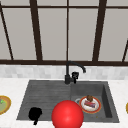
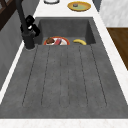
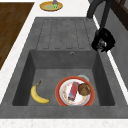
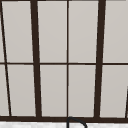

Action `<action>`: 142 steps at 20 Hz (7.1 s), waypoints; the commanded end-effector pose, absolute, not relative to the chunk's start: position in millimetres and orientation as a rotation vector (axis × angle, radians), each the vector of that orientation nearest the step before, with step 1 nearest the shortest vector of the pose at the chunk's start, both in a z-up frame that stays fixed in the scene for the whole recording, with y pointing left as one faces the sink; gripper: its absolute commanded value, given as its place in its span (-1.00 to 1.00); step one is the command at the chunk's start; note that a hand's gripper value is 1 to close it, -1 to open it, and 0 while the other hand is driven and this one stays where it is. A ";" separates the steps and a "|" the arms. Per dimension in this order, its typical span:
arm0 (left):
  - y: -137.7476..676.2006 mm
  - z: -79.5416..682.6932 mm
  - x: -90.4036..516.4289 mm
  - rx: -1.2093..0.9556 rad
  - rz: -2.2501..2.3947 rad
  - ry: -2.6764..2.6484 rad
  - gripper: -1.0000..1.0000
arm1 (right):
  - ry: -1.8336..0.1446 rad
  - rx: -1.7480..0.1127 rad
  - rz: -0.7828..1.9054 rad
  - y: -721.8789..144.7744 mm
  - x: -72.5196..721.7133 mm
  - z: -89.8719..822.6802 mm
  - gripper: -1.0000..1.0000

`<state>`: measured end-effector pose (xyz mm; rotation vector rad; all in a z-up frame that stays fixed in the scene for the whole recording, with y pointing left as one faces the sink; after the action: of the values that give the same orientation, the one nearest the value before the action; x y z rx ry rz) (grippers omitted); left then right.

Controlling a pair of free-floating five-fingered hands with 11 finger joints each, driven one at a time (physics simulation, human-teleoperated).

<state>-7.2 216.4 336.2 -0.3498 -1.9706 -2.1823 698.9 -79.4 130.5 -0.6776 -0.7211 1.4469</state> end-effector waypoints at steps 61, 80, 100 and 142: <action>216.4 336.2 -7.2 -0.350 -2.182 -1.971 0.00 | -0.723 -0.678 1.370 -89.5 699.4 146.6 -1.00; 216.4 336.2 -7.2 -0.350 -2.182 -1.971 0.00 | -0.800 -0.663 1.355 -160.0 637.5 154.5 -1.00; 216.4 336.2 -7.2 -0.350 -2.182 -1.971 0.00 | -0.764 -0.702 1.309 -198.0 538.5 118.6 -1.00; 216.4 336.2 -7.2 -0.350 -2.182 -1.971 0.00 | -0.305 -1.015 0.954 -196.6 465.8 -36.2 -1.00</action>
<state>-7.2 216.4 336.2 -0.3498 -1.9706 -2.1823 466.0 -197.9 -21.4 -1.0328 -0.3473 1.0574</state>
